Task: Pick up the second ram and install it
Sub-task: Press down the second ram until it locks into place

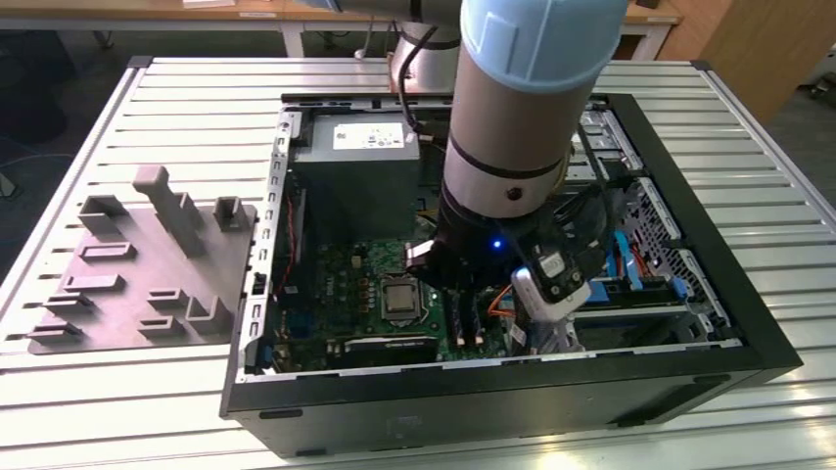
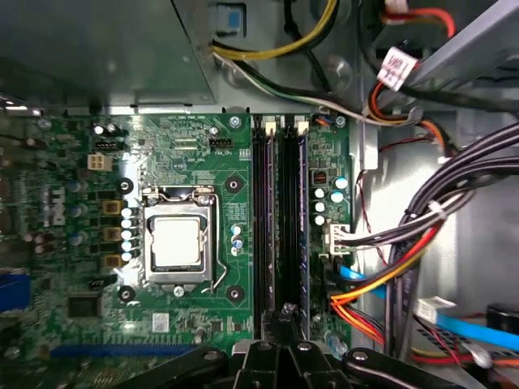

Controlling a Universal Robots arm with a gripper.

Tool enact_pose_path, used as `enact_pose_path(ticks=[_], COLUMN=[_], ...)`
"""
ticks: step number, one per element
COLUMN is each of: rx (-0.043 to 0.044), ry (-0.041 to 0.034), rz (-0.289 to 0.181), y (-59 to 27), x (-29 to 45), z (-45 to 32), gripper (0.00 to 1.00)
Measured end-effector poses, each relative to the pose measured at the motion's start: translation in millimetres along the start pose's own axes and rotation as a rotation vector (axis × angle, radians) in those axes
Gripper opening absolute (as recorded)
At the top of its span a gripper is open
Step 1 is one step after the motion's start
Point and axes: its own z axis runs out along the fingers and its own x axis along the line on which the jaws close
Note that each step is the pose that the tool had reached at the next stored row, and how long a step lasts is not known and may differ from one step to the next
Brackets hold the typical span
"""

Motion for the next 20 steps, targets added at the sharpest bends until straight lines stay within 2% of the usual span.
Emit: enact_pose_path(ticks=[2,8,20], rx=[0.0001,0.0001,-0.0002], ry=[0.0,0.0,0.0], rz=[0.0,0.0,0.0], y=[0.1,0.7,29.4], x=[0.0,-0.1,0.8], z=[-4.8,-5.0,-2.8], gripper=[0.1,0.1,0.1])
